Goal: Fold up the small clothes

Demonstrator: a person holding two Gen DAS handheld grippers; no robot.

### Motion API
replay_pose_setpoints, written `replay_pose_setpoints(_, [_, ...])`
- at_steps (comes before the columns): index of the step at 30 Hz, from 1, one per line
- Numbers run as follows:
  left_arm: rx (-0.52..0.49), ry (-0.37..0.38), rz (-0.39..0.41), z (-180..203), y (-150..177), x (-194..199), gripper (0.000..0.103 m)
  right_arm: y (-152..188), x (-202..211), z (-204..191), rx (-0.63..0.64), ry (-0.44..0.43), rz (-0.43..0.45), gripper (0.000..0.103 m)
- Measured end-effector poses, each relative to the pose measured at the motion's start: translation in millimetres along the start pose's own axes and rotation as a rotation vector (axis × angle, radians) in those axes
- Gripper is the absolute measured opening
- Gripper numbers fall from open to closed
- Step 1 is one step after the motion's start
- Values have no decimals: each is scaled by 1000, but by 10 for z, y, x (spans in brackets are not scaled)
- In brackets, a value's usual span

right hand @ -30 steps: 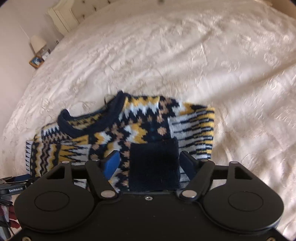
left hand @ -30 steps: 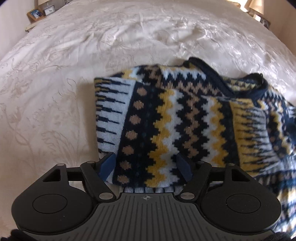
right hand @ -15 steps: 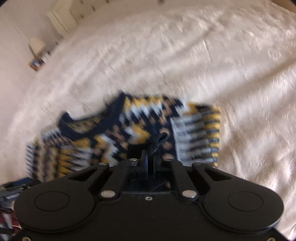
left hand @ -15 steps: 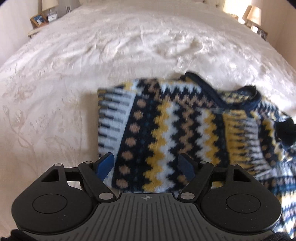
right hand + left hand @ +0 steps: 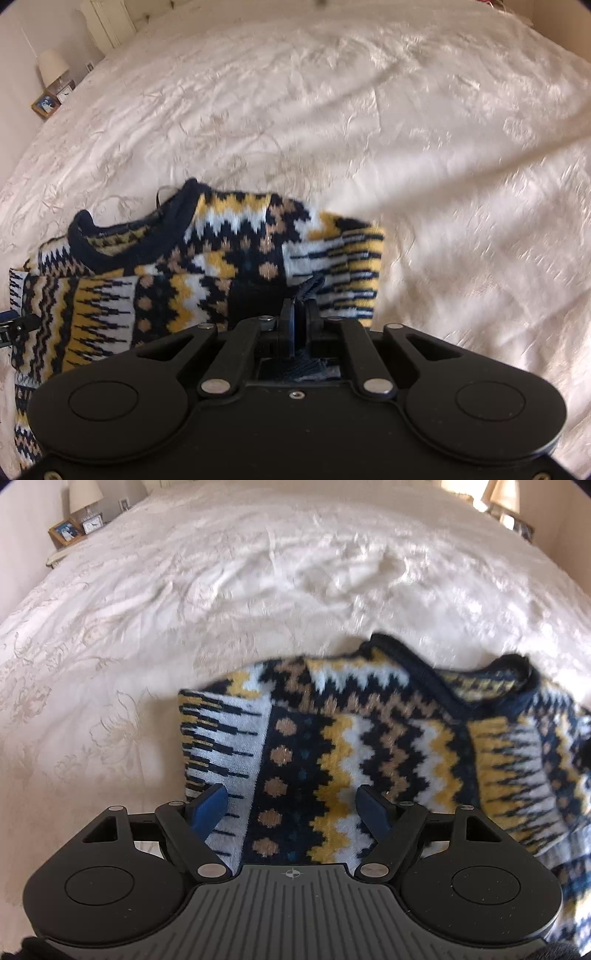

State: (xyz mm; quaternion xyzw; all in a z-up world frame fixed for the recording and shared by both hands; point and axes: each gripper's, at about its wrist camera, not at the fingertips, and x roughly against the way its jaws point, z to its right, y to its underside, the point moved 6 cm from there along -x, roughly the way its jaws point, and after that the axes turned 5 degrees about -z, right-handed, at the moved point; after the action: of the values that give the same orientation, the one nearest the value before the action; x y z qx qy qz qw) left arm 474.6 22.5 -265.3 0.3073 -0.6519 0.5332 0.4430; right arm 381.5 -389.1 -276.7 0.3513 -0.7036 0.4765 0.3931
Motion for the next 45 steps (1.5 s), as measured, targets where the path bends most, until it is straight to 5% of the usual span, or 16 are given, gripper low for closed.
replay_pose_setpoints(2, [8, 8, -11, -34, 21, -69, 78, 35, -31, -6, 5, 9, -6, 21])
replay_pose_setpoints(4, [19, 18, -12, -53, 29, -85, 80, 46, -35, -14, 16, 19, -8, 35])
replay_pose_setpoints(6, [16, 24, -5, -57, 26, -61, 80, 49, -7, -23, 21, 16, 3, 63])
replay_pose_setpoints(15, [55, 48, 46, -49, 172, 470, 81, 193, 393, -177, 37, -2, 53, 83])
replay_pose_setpoints(28, [28, 103, 15, 247, 1081, 1127, 81, 1070, 951, -497, 115, -56, -3, 90])
replay_pose_setpoints(45, [-36, 172, -41, 275, 2172, 1410, 81, 2410, 1380, -726, 79, -39, -68, 92])
